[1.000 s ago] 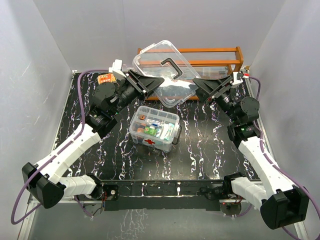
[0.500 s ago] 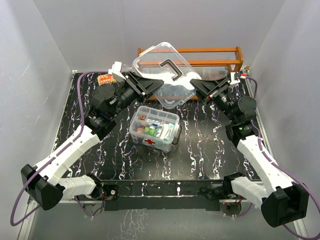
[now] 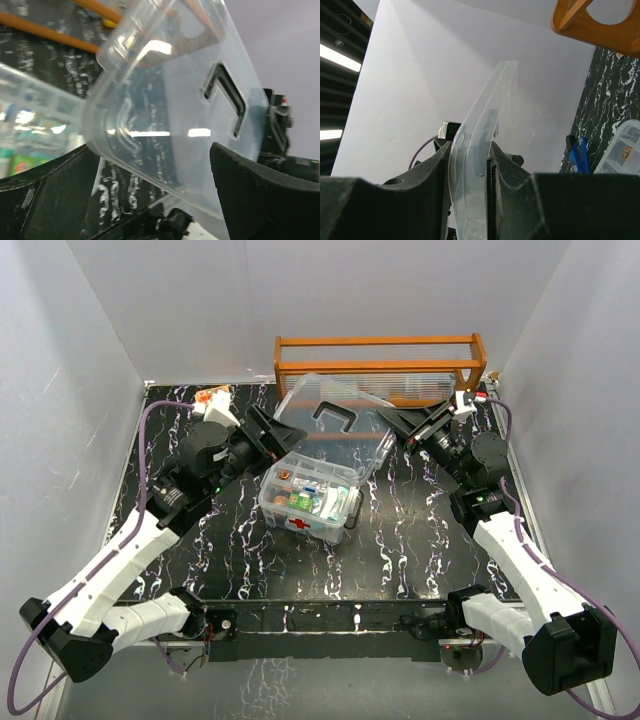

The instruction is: Organize the medicine kit

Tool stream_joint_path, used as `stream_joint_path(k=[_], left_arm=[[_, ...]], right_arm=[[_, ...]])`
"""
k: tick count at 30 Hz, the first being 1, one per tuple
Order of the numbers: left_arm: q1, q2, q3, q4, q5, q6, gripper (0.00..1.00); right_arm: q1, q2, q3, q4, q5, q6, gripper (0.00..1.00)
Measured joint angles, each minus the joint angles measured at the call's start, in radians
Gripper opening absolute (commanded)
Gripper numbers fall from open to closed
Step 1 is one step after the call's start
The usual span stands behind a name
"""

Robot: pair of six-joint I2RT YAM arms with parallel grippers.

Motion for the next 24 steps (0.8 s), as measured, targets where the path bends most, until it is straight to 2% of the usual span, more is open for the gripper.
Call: stream_joint_path(k=[9, 15, 20, 24], left_arm=[[0.001, -0.119, -0.005, -0.283, -0.259, 0.16, 0.9], [0.011, -0.082, 0.043, -0.385, -0.38, 0.244, 0.91], [0.084, -0.003, 0.097, -0.415, -0.339, 0.301, 0.91], [0.277, 0.069, 0.116, -0.407, -0.166, 0.33, 0.9]], right_arm=[[0.002, 0.037, -0.006, -0.067, -0.029, -0.023, 0.11], [0.024, 0.084, -0.026, -0.109, -0.028, -0.016, 0.1], [0.072, 0.112, -0.026, -0.11, -0.002, -0.01, 0.1], [0.129, 0.141, -0.026, -0.106, 0.052, -0.007, 0.1]])
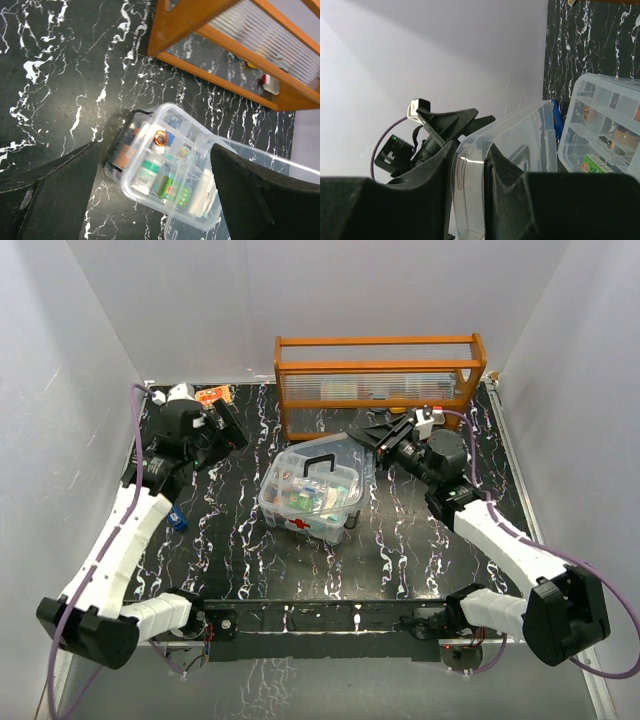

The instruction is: Organize the medicine kit

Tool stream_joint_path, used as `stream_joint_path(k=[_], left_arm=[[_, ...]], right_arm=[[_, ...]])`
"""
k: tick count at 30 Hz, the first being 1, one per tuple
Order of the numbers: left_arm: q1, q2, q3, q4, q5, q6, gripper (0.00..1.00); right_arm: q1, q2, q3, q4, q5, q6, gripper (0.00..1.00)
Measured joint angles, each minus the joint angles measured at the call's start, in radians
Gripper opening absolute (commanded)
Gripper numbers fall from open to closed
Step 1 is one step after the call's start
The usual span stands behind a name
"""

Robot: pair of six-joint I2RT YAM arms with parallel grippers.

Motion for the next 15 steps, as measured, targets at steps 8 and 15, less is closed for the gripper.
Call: stream_joint_path(k=[8, 15], left_arm=[[0.255, 0.083, -0.064, 0.028, 0.344, 0.023, 0.91], [0.303, 0.084, -0.123, 0.069, 0.509, 0.032, 0.9]], right_arm=[[0.127, 0.105, 0.004, 0.063, 0.135, 0.018, 0.11], [0.192, 0.188, 0.023, 0.153, 0.233, 0.026, 0.11]])
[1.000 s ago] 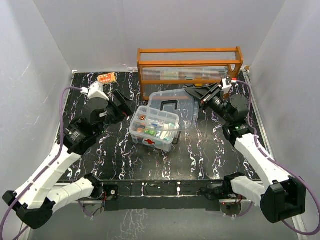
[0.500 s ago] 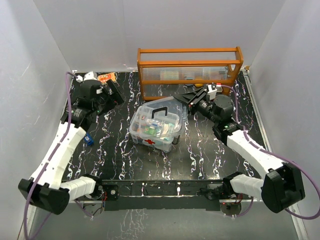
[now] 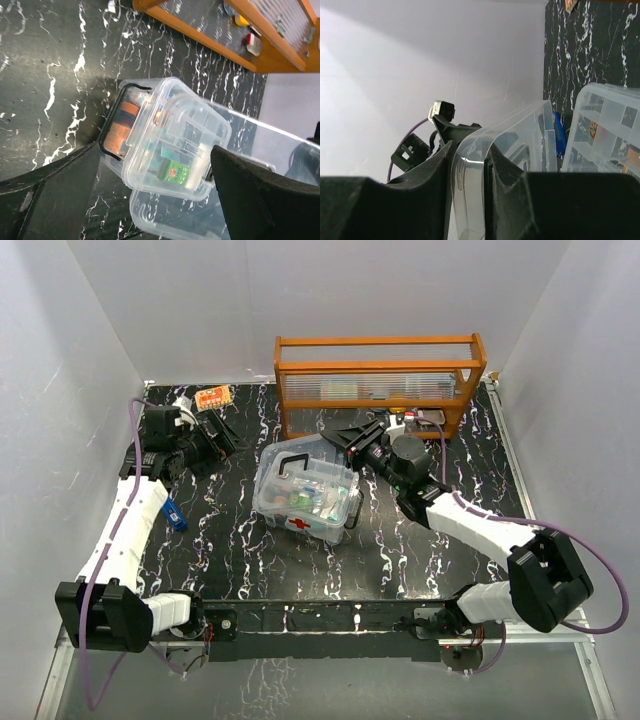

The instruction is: Organize the medicine kit

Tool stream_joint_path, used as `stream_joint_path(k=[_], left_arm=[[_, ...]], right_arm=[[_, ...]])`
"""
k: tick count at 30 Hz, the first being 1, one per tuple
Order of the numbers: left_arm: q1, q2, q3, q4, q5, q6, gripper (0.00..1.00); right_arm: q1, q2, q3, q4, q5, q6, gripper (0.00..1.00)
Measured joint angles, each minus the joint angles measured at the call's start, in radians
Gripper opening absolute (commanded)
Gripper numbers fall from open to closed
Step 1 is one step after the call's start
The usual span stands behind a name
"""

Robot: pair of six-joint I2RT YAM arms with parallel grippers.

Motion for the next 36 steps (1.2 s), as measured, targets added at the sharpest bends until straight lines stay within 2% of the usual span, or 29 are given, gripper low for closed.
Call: stream_joint_path(k=[6, 13, 24, 31, 36], left_arm=[[0.036, 0.025, -0.074, 0.066, 0.138, 0.0, 0.88], [0.051, 0.102, -0.125, 0.141, 0.272, -0.001, 0.86], [0.053, 0.13, -0.141, 0.184, 0.369, 0.005, 0.82], [0.053, 0.191, -0.148, 0.196, 0.43, 0.011, 0.74], [0.053, 0.241, -0.15, 0.196, 0.471, 0.021, 0.69]], right_arm=[[0.001, 0.011, -0.003, 0.056, 0.081, -0.001, 0.12], [0.001, 0.013, -0.078, 0.128, 0.144, 0.006, 0.12], [0.001, 0.022, -0.145, 0.177, 0.162, 0.032, 0.15], [0.002, -0.008, -0.203, 0.18, 0.181, 0.051, 0.18], [0.003, -0.021, -0.212, 0.182, 0.2, 0.05, 0.26]])
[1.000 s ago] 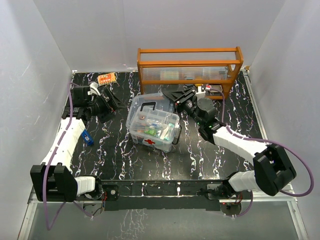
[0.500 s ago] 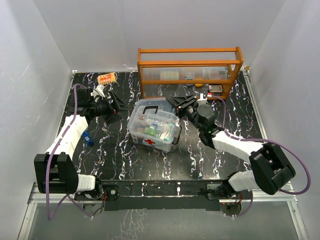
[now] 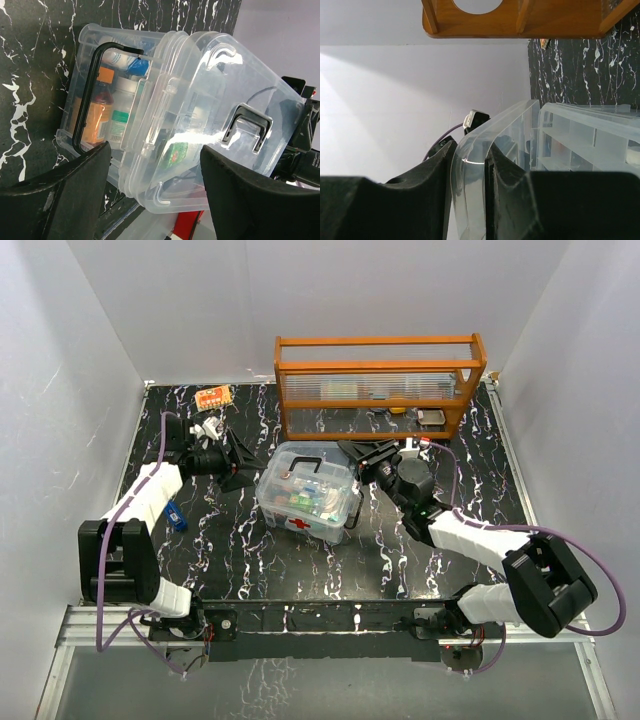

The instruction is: Organize the medicine kit

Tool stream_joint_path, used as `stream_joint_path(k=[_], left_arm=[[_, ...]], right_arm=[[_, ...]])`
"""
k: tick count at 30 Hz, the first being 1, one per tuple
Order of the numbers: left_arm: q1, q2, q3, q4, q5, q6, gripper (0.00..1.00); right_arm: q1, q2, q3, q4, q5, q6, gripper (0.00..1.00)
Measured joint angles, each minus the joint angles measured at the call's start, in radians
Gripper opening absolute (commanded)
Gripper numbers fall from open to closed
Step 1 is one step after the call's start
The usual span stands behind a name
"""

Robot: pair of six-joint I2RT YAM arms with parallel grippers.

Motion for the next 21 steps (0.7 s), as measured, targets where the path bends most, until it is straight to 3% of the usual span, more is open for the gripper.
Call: stream_joint_path(k=[7, 15, 21], left_arm=[[0.0, 0.01, -0.003, -0.002, 0.016, 0.02, 0.67], [0.0, 0.037, -0.018, -0.003, 0.033, 0.031, 0.57], [0.0, 0.056, -0.024, 0.001, 0.068, 0.03, 0.52]], right_arm=[[0.0, -0.002, -0.006, -0.024, 0.006, -0.013, 0.39], [0.0, 0.0, -0.008, -0.067, 0.002, -0.035, 0.48], [0.0, -0.025, -0.013, -0.153, 0.016, -0.055, 0.6]])
